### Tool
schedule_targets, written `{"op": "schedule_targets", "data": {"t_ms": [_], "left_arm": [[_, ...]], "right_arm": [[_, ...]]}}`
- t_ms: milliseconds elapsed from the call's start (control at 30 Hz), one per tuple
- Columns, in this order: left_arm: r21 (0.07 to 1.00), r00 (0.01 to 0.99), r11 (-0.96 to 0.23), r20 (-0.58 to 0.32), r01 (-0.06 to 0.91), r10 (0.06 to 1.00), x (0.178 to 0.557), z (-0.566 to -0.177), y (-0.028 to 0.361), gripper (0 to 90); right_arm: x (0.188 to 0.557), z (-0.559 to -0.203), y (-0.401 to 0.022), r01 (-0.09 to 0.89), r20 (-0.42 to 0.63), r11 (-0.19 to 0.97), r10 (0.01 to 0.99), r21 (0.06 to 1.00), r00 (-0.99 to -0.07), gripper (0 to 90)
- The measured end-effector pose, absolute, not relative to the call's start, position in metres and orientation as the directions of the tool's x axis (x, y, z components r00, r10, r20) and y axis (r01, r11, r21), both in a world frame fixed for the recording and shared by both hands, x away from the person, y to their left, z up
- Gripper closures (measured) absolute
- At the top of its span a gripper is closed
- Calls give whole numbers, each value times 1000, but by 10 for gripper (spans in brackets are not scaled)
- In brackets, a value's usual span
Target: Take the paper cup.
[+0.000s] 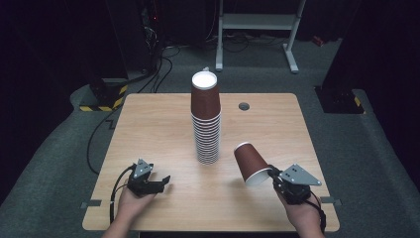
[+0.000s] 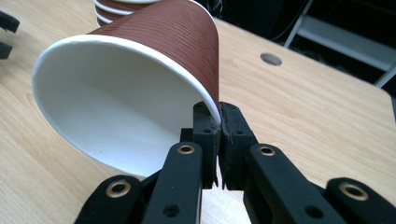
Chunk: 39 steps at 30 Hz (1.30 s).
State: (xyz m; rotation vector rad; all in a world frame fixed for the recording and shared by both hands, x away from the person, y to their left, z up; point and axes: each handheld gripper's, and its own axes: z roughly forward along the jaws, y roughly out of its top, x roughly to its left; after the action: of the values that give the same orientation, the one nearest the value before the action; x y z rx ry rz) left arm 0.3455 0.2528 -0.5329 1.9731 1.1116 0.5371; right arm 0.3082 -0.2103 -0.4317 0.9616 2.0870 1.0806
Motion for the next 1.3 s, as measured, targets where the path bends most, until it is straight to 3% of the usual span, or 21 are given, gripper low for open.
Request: {"op": "schedule_targets", "data": {"t_ms": [233,633,1300], "left_arm": [[797,542,-317,-15,514,840,346,-534,252,153],[808,539,-286,-45,515,841,345,-534,254,157],[810,538,-281,-51,516,841,345,-534,255,154]], "right_arm": [[314,-425,-206,424,-148,458,796,782,-587,859],[322,-413,-206,508,-118,517,772,689,-625,858],[350,-389,-207,680,-12,581,764,447,-645,857]]}}
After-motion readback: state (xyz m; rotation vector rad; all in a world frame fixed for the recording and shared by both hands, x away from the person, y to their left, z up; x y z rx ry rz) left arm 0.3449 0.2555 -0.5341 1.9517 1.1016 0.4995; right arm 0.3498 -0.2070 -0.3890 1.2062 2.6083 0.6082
